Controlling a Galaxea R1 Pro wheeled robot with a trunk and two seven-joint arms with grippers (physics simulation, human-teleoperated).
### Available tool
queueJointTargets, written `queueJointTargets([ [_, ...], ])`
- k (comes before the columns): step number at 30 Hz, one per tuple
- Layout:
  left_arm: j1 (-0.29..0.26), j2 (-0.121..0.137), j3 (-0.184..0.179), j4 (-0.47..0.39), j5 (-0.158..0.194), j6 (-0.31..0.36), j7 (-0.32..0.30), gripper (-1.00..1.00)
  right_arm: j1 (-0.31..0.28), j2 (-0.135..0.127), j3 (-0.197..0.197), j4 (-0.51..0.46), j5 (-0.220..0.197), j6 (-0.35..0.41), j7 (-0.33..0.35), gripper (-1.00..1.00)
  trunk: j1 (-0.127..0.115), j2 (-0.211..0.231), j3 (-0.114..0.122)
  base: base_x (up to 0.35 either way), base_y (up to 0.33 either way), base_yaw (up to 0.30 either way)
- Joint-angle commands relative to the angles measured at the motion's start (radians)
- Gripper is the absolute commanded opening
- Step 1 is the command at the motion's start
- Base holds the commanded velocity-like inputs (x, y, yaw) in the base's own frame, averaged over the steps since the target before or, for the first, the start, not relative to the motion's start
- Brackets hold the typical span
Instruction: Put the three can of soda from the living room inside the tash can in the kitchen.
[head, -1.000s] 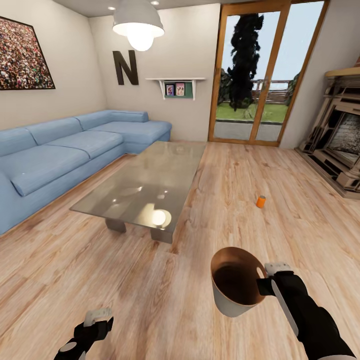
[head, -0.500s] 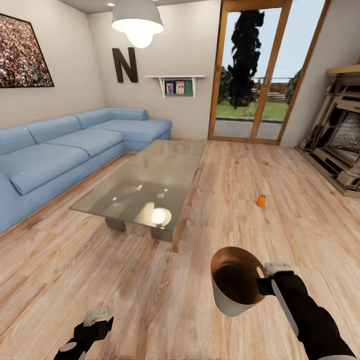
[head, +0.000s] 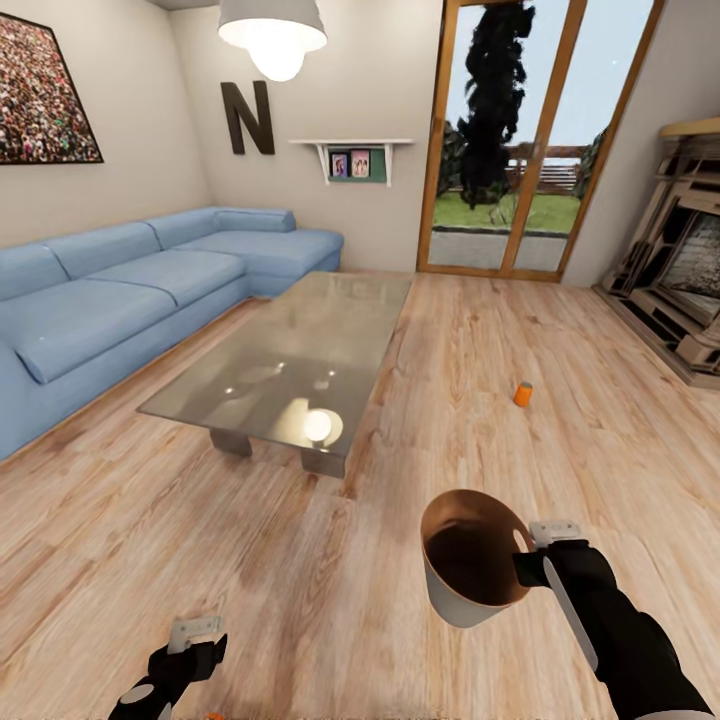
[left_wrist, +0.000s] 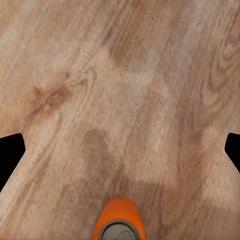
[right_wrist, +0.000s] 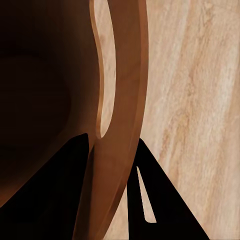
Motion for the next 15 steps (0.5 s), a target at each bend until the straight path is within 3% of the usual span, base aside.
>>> queueJointTargets([
  [1,0.000,0.000,0.000,0.000,0.000,0.000,0.000,1.00,-0.001,0.000,0.000,0.000,-0.007,0.000,0.000,-1.00,0.000,0.000,-0.002,0.000,0.000,0.000],
  [15,0.000,0.000,0.000,0.000,0.000,0.000,0.000,1.00,0.000,0.000,0.000,-0.002,-0.007,-0.002,0.000,-1.00,0.000,0.000,-0.024,0.000,0.000,0.000],
])
